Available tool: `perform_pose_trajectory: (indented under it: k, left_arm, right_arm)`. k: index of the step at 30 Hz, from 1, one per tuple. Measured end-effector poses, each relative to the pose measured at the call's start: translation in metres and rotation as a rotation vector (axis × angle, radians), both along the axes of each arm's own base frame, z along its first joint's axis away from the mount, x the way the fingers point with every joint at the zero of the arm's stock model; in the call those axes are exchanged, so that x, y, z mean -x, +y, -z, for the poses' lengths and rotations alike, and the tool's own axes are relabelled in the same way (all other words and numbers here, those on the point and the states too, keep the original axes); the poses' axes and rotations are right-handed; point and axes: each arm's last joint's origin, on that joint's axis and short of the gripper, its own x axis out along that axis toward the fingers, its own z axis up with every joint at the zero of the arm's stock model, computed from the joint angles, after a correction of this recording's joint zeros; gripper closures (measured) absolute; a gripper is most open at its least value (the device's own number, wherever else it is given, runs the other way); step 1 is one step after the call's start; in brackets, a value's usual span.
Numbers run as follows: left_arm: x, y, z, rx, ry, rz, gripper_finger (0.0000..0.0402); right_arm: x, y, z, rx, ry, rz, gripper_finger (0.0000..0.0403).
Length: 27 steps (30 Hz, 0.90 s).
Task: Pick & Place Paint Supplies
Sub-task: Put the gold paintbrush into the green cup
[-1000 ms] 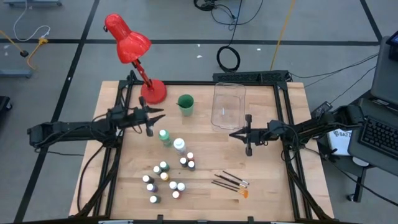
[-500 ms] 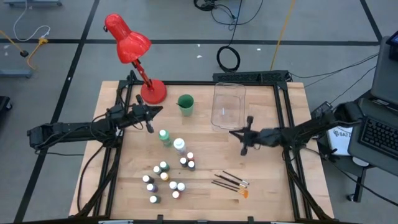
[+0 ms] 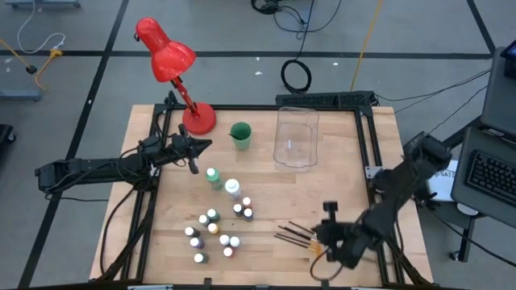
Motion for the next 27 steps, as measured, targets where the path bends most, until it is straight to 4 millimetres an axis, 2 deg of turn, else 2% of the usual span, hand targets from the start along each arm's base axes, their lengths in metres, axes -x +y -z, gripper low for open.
perform_pose_trajectory:
  k: [3,7,12,18,22,27]
  left_arm:
    - [0.0,0.0,0.001,0.006,0.013,0.0,0.0374]
    - [0.0,0.0,0.002,0.017,0.014,0.0,0.0376]
    - [0.0,0.0,0.002,0.037,0.01,0.001,0.0385]
    - [0.0,0.0,0.003,0.038,0.024,0.001,0.0395]
    - [0.0,0.0,0.003,0.034,0.026,0.0,0.0398]
    - [0.0,0.0,0.003,0.031,0.026,-0.002,0.0388]
  right_arm:
    - [-0.002,0.016,0.015,-0.104,0.108,0.014,0.0403]
    - [-0.007,0.022,0.034,-0.195,0.171,0.157,0.0392]
    - [-0.011,0.028,0.053,-0.268,0.298,0.202,0.0336]
    - [-0.012,0.041,0.061,-0.386,0.347,0.192,0.028]
    - [-0.006,0.046,0.067,-0.351,0.349,0.186,0.0279]
    - [-0.007,0.047,0.08,-0.29,0.37,0.157,0.0296]
